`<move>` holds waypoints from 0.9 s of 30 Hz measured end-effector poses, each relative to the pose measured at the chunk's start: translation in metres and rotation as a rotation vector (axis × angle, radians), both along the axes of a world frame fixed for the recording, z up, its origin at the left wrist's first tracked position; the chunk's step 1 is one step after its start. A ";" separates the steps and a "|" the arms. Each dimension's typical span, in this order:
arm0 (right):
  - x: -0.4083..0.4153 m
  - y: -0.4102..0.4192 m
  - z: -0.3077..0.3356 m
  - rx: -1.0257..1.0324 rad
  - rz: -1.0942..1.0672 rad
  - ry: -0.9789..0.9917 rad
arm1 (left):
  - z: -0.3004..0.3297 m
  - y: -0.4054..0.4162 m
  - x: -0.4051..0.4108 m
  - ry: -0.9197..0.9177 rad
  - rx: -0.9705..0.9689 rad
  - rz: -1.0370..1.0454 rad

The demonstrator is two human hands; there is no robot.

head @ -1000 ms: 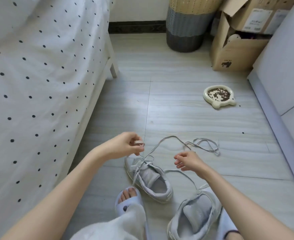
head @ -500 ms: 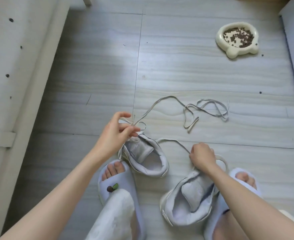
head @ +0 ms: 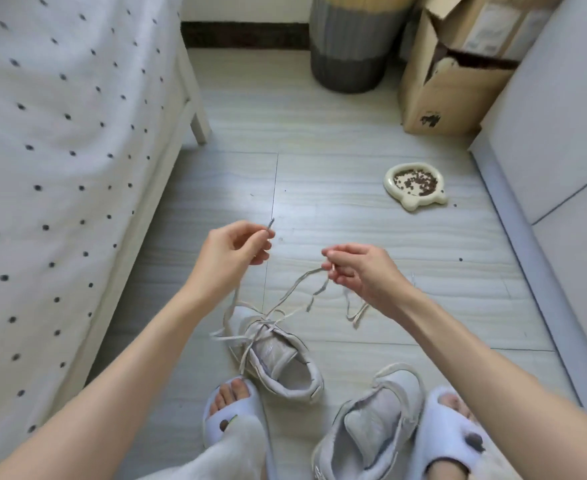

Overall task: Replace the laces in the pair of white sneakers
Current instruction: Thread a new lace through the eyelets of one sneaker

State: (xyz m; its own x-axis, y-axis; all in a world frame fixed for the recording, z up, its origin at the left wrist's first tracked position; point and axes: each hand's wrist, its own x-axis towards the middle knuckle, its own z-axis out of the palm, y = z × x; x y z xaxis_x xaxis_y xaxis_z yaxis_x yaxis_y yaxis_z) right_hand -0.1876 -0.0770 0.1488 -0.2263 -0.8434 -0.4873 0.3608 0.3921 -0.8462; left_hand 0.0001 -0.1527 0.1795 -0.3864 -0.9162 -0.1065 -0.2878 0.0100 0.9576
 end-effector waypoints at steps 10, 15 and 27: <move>0.014 0.030 0.145 -0.287 0.048 0.061 | 0.164 0.035 -0.025 0.206 -0.391 0.046; 0.014 0.053 0.167 -0.371 -0.001 0.326 | 0.187 0.062 -0.040 0.242 -0.443 -0.012; 0.004 0.074 0.215 -0.666 -0.154 0.439 | 0.160 0.079 -0.039 0.268 -0.428 0.044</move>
